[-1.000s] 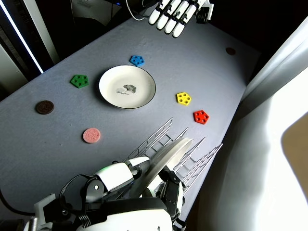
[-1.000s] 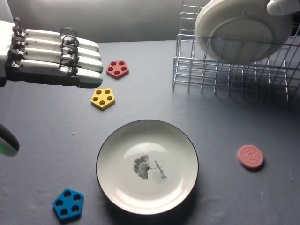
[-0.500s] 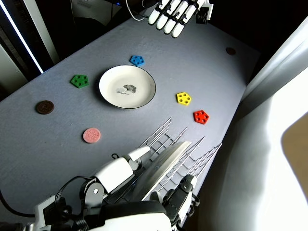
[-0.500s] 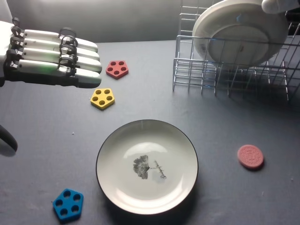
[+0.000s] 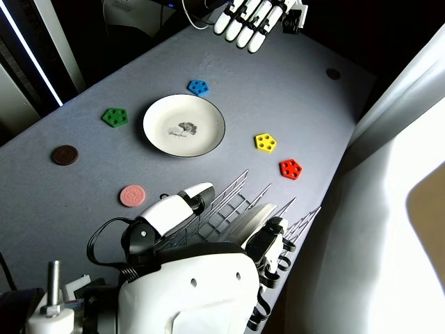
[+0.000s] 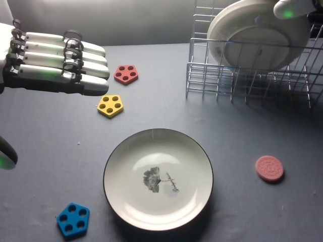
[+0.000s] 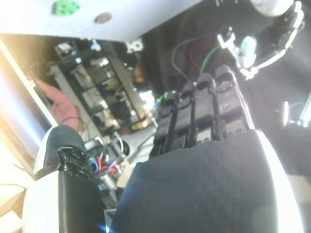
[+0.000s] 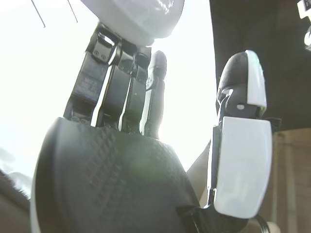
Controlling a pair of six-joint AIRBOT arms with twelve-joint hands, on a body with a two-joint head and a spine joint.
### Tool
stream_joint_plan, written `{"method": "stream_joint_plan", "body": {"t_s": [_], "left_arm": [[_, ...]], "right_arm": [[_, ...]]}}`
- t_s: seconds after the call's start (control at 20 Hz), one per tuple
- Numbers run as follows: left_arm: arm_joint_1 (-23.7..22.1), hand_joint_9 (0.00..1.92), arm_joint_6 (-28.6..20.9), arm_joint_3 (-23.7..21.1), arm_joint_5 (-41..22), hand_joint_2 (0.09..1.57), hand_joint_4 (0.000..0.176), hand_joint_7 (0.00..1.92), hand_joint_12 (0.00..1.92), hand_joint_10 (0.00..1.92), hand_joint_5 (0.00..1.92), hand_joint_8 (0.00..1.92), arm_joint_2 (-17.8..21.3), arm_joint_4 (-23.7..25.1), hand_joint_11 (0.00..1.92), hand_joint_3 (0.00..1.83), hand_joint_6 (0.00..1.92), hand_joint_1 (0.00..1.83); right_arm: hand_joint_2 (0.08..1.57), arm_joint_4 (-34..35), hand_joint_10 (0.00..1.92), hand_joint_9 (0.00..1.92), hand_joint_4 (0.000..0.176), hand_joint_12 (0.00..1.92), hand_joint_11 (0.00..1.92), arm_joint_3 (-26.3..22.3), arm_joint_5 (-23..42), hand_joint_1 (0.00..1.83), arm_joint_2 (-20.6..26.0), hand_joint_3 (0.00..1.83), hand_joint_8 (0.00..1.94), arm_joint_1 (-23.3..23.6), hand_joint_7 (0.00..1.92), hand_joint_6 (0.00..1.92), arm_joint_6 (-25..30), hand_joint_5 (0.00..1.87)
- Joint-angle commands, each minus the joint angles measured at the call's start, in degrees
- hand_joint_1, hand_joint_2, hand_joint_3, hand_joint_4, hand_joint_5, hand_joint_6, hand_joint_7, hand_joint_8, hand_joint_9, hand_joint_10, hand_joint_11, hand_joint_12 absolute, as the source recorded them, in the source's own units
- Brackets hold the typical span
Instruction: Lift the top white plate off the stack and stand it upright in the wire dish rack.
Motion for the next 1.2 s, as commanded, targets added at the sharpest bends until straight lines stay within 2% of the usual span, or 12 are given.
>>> {"method": "stream_joint_plan", "body": {"t_s": [0.0,0.15,0.2,0.5,0.55,0.65,0.7,0.85,1.0,1.15], "left_arm": [[-1.3,0.00,-0.3,-0.2,-3.2,1.06,0.000,0.00,0.06,0.00,0.00,0.00,0.5,-5.8,0.00,0.00,0.00,0.25],[-1.2,0.01,-0.3,-0.2,-3.1,1.06,0.000,0.02,0.07,0.00,0.01,0.01,0.5,-5.9,0.00,0.00,0.00,0.24],[-1.2,0.02,-0.3,-0.2,-3.1,1.05,0.000,0.03,0.14,0.00,0.02,0.00,0.5,-5.9,0.00,0.00,0.00,0.22],[-1.2,0.00,-0.3,-0.2,-3.1,1.06,0.000,0.01,0.05,0.00,0.00,0.00,0.5,-5.9,0.00,0.00,0.00,0.24],[-1.2,0.01,-0.3,-0.2,-3.1,1.06,0.000,0.01,0.06,0.00,0.00,0.00,0.5,-5.9,0.00,0.00,0.00,0.21],[-1.2,0.00,-0.3,-0.2,-3.1,1.06,0.000,0.01,0.07,0.00,0.01,0.00,0.5,-5.9,0.00,0.00,0.00,0.24],[-1.2,0.01,-0.3,-0.2,-3.1,1.05,0.000,0.01,0.11,0.00,0.01,0.00,0.5,-5.9,0.00,0.00,0.00,0.23],[-1.2,0.04,-0.3,-0.3,-3.0,1.05,0.000,0.04,0.17,0.00,0.04,0.00,0.5,-5.8,0.00,0.00,0.00,0.21],[-1.2,0.04,-0.3,-0.8,-3.4,1.05,0.000,0.04,0.18,0.00,0.03,0.00,0.5,-4.8,0.00,0.00,0.00,0.22],[-1.3,0.03,-0.3,-1.9,-5.0,1.05,0.000,0.03,0.15,0.00,0.03,0.00,0.5,-3.2,0.00,0.00,0.00,0.22]], "right_arm": [[0.96,5.2,0.00,0.74,0.000,0.70,0.69,0.3,2.1,1.06,1.1,0.00,0.00,1.3,0.60,0.01,-1.5,0.64],[0.96,3.4,0.00,0.75,0.000,0.70,0.70,-0.1,4.6,1.04,0.9,0.00,0.00,2.5,0.60,0.00,-4.9,0.59],[0.98,2.2,0.00,0.73,0.000,0.69,0.67,-0.2,5.3,1.03,0.9,0.01,0.00,2.8,0.60,0.01,-6.1,0.62],[0.99,-4.2,0.00,0.68,0.000,0.73,0.60,-0.5,11.2,1.04,0.8,0.00,0.00,5.6,0.54,0.00,-14.4,0.60],[0.96,-5.2,0.00,0.71,0.000,0.71,0.66,-0.8,12.1,1.04,1.0,0.00,0.01,6.3,0.61,0.00,-16.9,0.65],[0.97,-7.5,0.00,0.72,0.000,0.71,0.64,-2.0,13.6,1.04,1.1,0.00,0.01,7.3,0.66,0.01,-21.9,0.72],[0.97,-8.2,0.01,0.75,0.000,0.71,0.66,-2.3,13.9,1.04,1.1,0.00,0.01,7.5,0.68,0.00,-22.5,0.72],[0.96,-10.3,0.00,0.72,0.000,0.68,0.61,-4.4,14.2,1.06,1.4,0.00,0.01,8.0,0.66,0.00,-27.8,0.72],[0.96,-10.2,0.00,0.72,0.000,0.64,0.59,-8.0,14.2,1.00,2.5,0.00,0.00,8.2,0.66,0.00,-37.7,0.68],[0.96,-9.2,0.00,0.70,0.000,0.56,0.55,-9.7,14.9,0.98,3.3,0.00,0.00,8.3,0.68,0.00,-42.3,0.63]]}}
